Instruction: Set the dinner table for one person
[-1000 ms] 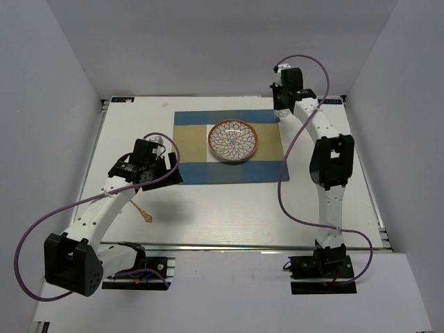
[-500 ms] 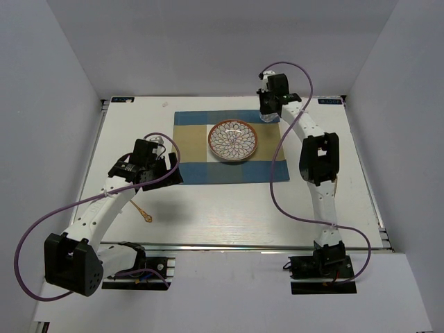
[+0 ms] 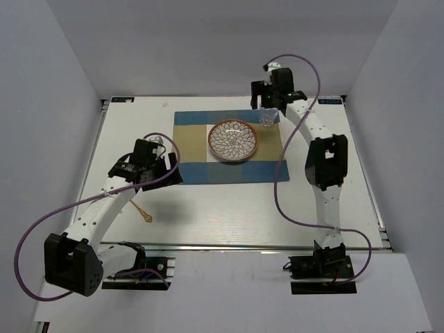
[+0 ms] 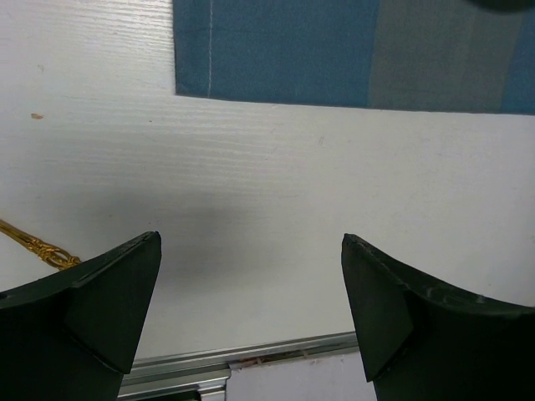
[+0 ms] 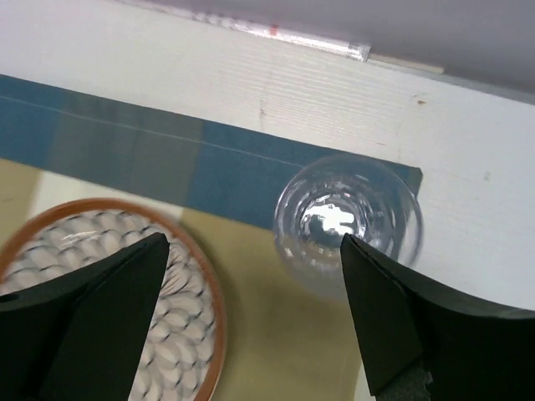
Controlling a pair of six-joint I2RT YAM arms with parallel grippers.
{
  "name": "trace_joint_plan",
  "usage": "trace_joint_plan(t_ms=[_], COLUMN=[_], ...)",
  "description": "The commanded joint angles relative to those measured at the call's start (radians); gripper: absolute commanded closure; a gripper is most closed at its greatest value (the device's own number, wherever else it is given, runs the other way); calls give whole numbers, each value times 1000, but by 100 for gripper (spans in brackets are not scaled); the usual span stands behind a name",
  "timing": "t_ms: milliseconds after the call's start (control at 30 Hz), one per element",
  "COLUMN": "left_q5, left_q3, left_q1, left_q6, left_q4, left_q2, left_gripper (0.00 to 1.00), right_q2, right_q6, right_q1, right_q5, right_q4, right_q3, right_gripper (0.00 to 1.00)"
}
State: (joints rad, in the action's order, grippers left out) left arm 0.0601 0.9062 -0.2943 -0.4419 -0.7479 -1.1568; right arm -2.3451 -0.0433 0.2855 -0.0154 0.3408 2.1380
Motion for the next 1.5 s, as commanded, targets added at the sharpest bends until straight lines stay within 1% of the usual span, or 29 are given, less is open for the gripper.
trace_joint_plan(t_ms=[0,67,100,133,167,200,233,300,333,367,400,433,500,533,567,600,633,700,800,967,1067,1133,1167,1233,1267,1300,1400,1433,1467], left_q5=[-78,-135,-146,-155,-175,-189,-204,-270,-295,-321,-347,-391,-439,-471,-477,-480,-473,-470,-471,-488,-479,-480,-480,-471,-447,-424,-405,-410,-407], left_q3=[3,10,10,11,16,16,17,23,28,33,39,45,62,69,79,86,89,99,102,95,94,94,94,94,89,80,86,89,86], left_q1=[4,4,4,4,4,4,4,4,4,4,4,4,4,4,4,4,4,4,4,4,4,4,4,4,4,4,4,4,4], left_q6=[-17,-38,-43,-47,-55,-61,-67,-95,-119,-135,-147,-174,-205,-227,-236,-238,-238,-238,-238,-245,-242,-239,-238,-230,-206,-190,-176,-176,-172], left_q4=[-5,-22,-24,-27,-33,-37,-44,-64,-73,-97,-108,-119,-157,-174,-195,-199,-206,-214,-222,-222,-222,-217,-219,-212,-203,-177,-185,-186,-185], left_q2=[29,37,46,49,52,57,63,69,72,71,69,65,54,48,30,23,8,-1,3,31,40,48,48,48,48,46,29,28,35], left_gripper=[2,2,2,2,2,2,2,2,2,2,2,2,2,2,2,2,2,2,2,2,2,2,2,2,2,2,2,2,2], right_q2=[291,381,465,504,539,617,656,766,815,857,947,986,1079,1104,1145,1162,1197,1228,1276,1222,1234,1239,1241,1224,1218,1215,1201,1192,1182], right_q6=[-69,-92,-98,-104,-125,-138,-145,-168,-181,-196,-237,-263,-334,-336,-343,-386,-424,-537,-555,-679,-745,-783,-794,-819,-822,-814,-739,-701,-611], right_q1=[7,14,15,20,24,29,30,47,53,55,55,53,47,46,47,47,44,44,37,-2,-45,-92,-141,-167,-218,-232,-308,-333,-344], right_q5=[-26,-53,-84,-104,-157,-191,-219,-259,-250,-229,-156,-106,10,47,108,149,276,400,456,577,649,661,664,712,718,723,707,639,588], right_q4=[-105,-137,-150,-158,-167,-181,-210,-249,-287,-304,-309,-284,-228,-197,-121,-79,10,99,158,302,316,343,346,383,395,402,371,309,267], right_q3=[-56,-134,-220,-269,-326,-384,-508,-643,-779,-849,-907,-1008,-1079,-1108,-1153,-1171,-1206,-1239,-1316,-1320,-1354,-1360,-1360,-1353,-1347,-1336,-1342,-1362,-1375], right_gripper=[11,11,11,11,11,11,11,11,11,11,11,11,11,11,11,11,11,11,11,11,11,11,11,11,11,11,11,11,11])
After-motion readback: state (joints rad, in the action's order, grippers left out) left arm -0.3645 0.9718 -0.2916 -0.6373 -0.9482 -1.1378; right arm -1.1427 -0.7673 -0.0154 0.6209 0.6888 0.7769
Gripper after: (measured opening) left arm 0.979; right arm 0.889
